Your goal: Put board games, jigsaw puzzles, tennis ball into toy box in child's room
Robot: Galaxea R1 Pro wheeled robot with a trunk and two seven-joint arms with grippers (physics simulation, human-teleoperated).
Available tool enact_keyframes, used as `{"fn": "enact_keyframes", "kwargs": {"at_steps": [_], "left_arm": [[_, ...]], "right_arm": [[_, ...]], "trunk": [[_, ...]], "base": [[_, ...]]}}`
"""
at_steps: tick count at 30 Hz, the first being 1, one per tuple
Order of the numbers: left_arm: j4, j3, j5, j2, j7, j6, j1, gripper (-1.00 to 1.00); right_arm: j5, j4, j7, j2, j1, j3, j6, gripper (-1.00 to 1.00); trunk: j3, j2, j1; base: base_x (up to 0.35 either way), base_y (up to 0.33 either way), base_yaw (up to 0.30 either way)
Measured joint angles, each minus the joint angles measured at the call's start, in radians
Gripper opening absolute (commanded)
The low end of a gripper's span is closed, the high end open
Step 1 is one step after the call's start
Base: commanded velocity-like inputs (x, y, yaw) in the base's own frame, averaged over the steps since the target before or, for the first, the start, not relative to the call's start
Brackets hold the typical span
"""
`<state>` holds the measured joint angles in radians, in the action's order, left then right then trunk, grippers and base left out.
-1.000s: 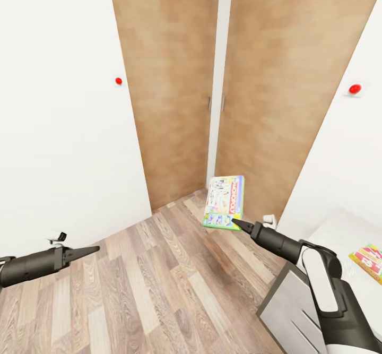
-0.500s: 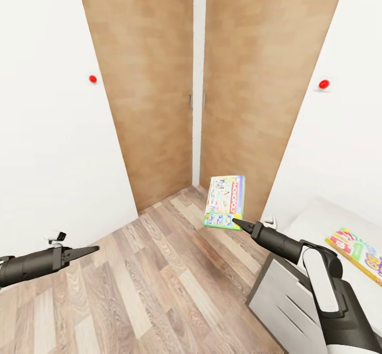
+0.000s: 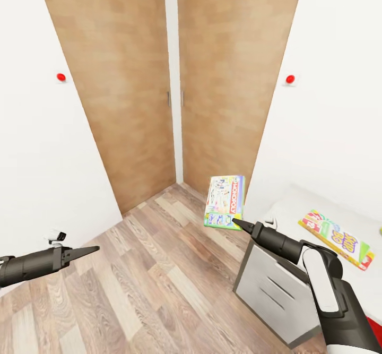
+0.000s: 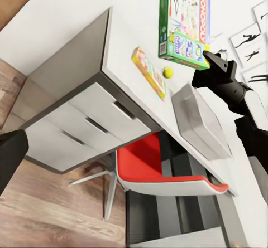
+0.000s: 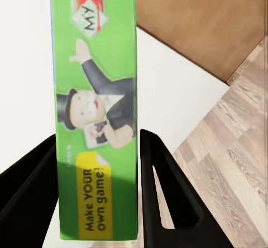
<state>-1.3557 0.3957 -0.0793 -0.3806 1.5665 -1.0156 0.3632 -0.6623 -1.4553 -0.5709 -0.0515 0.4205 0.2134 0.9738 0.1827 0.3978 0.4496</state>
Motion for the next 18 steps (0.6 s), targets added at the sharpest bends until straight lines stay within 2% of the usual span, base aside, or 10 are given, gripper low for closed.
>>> {"fn": "enact_keyframes", "kwargs": {"at_steps": [9,18], "left_arm": [[0.0,0.0,0.0,0.0,0.0,0.003,0.0,1.0],[0.0,0.0,0.001,0.001,0.0,0.003,0.0,1.0]], "right_arm": [[0.001,0.0,-0.004,-0.001,0.0,0.0,-0.001,-1.0],[0.003,0.001,-0.035,-0.001,-0.001,0.0,-0.004,-1.0]], "trunk": [[0.007,0.0,0.0],[0.015,0.0,0.0]], "base": [[-0.011,0.006,-0.247],[0.0,0.0,-0.247]]}}
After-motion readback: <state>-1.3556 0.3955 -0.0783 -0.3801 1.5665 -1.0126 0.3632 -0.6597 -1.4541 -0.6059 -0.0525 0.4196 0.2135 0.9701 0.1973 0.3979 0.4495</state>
